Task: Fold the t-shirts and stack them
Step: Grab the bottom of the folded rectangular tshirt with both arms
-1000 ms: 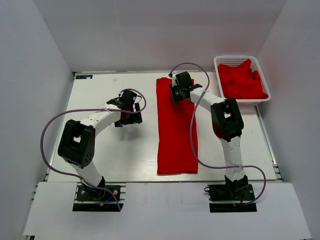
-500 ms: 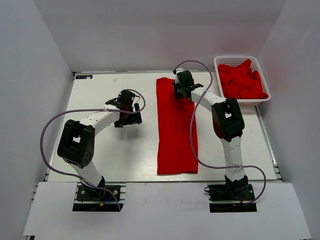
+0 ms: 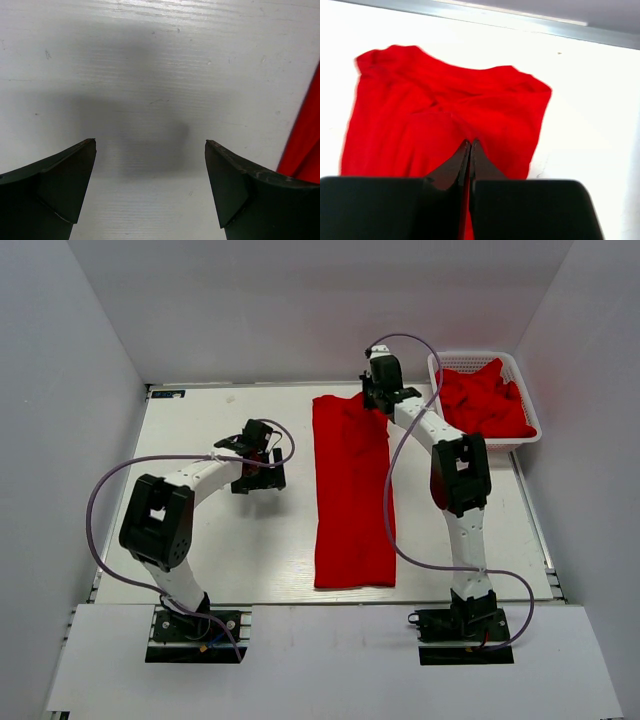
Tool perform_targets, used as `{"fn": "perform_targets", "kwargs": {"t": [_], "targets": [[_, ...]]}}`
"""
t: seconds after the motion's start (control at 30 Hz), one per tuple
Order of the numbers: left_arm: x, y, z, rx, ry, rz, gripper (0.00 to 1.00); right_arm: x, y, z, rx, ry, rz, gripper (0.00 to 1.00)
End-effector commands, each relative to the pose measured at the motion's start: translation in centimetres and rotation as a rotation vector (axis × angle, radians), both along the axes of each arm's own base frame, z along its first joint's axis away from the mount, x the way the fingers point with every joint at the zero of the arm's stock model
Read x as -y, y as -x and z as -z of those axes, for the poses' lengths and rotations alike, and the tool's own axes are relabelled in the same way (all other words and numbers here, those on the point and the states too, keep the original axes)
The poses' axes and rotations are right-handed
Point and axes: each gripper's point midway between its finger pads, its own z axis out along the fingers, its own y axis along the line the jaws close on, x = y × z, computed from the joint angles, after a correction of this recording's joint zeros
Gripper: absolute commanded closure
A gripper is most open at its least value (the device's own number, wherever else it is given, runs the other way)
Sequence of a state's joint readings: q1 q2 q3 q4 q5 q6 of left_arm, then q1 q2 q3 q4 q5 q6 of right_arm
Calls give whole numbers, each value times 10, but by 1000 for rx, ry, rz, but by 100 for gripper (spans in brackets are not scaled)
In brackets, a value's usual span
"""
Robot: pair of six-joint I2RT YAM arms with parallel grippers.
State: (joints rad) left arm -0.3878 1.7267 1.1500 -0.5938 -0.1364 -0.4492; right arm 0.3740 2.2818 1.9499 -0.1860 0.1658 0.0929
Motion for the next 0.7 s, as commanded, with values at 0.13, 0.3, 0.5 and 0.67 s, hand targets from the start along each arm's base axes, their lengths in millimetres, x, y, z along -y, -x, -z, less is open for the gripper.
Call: {"fn": "perform_targets", "kwargs": {"t": [0.13,0.3,0.5,0.67], "targets": [[10,-17,-9,36,31,39,0,20,-30,11,34,49,53,100],[10,-19,-8,36,31,39,0,34,-30,26,-4,31,141,97],[13,-21,-11,42,42,43,0,62,-30,25,-24,-9,319,99],[14,-24,-11,42,42,43,0,63,-37,27,-19,-34,302,100]]}}
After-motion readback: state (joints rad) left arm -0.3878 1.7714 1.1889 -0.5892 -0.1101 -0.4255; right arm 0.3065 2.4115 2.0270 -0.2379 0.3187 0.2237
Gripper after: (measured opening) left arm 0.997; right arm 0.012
